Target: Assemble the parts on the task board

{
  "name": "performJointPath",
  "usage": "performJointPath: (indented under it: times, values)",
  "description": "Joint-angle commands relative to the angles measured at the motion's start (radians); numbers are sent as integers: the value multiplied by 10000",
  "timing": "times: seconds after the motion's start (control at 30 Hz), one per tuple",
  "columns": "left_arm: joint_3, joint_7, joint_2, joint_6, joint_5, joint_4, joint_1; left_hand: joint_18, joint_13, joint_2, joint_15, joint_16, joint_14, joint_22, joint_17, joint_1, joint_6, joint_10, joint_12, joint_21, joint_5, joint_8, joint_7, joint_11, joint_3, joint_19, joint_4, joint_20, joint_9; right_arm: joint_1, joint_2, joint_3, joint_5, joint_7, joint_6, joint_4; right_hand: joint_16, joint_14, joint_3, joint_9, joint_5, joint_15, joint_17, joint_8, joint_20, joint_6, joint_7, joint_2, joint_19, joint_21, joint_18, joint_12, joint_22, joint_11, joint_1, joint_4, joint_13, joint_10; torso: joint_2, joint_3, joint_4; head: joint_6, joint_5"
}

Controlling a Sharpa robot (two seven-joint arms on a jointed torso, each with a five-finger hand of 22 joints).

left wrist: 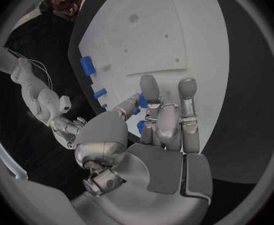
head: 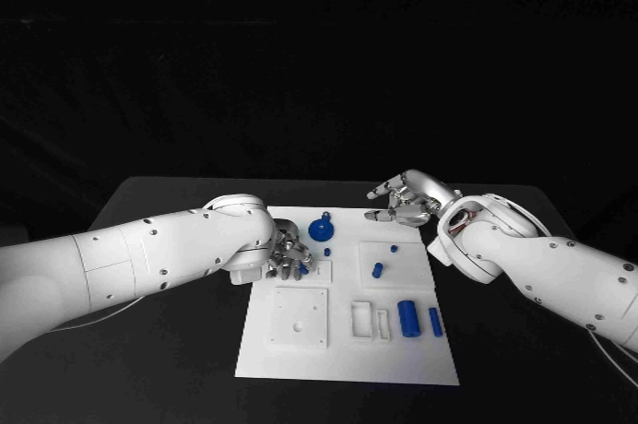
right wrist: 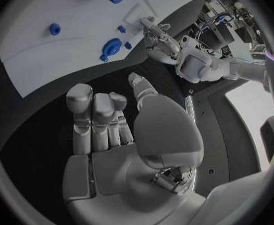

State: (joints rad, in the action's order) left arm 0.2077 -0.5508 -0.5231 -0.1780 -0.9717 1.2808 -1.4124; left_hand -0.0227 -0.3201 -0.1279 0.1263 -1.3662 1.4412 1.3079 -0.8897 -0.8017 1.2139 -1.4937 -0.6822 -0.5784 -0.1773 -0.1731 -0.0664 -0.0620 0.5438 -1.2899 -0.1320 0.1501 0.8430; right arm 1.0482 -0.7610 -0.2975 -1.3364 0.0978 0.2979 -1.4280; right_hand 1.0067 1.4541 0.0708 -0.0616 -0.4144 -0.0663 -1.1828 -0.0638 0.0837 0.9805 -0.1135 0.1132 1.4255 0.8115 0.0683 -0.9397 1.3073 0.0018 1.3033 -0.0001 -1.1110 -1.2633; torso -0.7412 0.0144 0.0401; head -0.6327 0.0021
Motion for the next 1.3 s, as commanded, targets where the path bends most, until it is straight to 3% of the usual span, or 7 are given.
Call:
performJointPath:
  times: [0.03,0.57,0.63,0.77,0.93,1.3]
  values:
    - [76,-230,-32,-378,-59,2,104,38,1,-146,76,65,-3,177,9,-203,1447,-209,59,13,-35,36,1194,-292,71,41,-15,-7,-2,-9,-7,-5,-80,-66,-121,-20,-50,-26,21,3,-65,17,3,30,-13,39,-13,-30,32,-44,34,32,994,8,-61,-56,11,75,-1,0,2,-3,7]
    - [76,-266,-71,-433,-38,6,104,38,1,-170,72,72,0,174,4,-141,1455,-208,64,23,11,43,1192,-290,105,39,3,-12,-10,-10,-24,-5,-80,-64,-120,-34,-50,-26,21,3,-65,17,3,30,-13,39,-13,-30,32,-44,34,32,994,8,-61,-56,11,75,-7,6,-1,-6,-1]
    - [76,-285,-64,-450,-6,1,104,39,0,-169,70,69,4,174,-5,-114,1459,-209,60,25,141,40,1193,-290,73,38,29,-13,-7,-10,-28,-5,-80,-63,-118,-37,-50,-26,21,3,-65,17,3,30,-13,39,-13,-30,32,-44,34,32,994,8,-61,-56,11,75,-6,6,1,-12,-4]
    - [77,-322,-38,-507,47,-22,104,45,-8,-181,64,57,6,172,-39,-50,1478,-208,39,40,936,17,1206,-293,-267,36,159,-20,17,-10,-32,-5,-80,-61,-115,-41,-50,-26,21,3,-65,17,3,30,-13,39,-13,-30,32,-44,34,32,994,8,-61,-56,11,75,0,4,1,-8,-8]
    - [77,-330,-12,-574,76,-62,104,56,-7,-195,64,69,5,172,-40,-157,1475,-209,48,61,1132,25,1210,-293,-1150,35,405,-19,8,-10,-37,-5,-80,-59,-113,-46,-50,-26,21,3,-65,17,3,30,-13,39,-13,-30,32,-44,34,32,994,8,-61,-56,11,75,-2,2,0,-3,-5]
    - [77,-341,20,-601,87,-154,104,61,-1,-29,72,79,7,176,-41,-171,1479,-209,59,73,1219,36,1210,-295,-1591,24,697,-11,-23,-10,-49,-5,-81,-54,-114,-55,-50,-26,21,3,-65,17,3,30,-13,39,-13,-30,32,-44,34,32,994,8,-61,-56,11,75,-2,1,-8,1,-4]
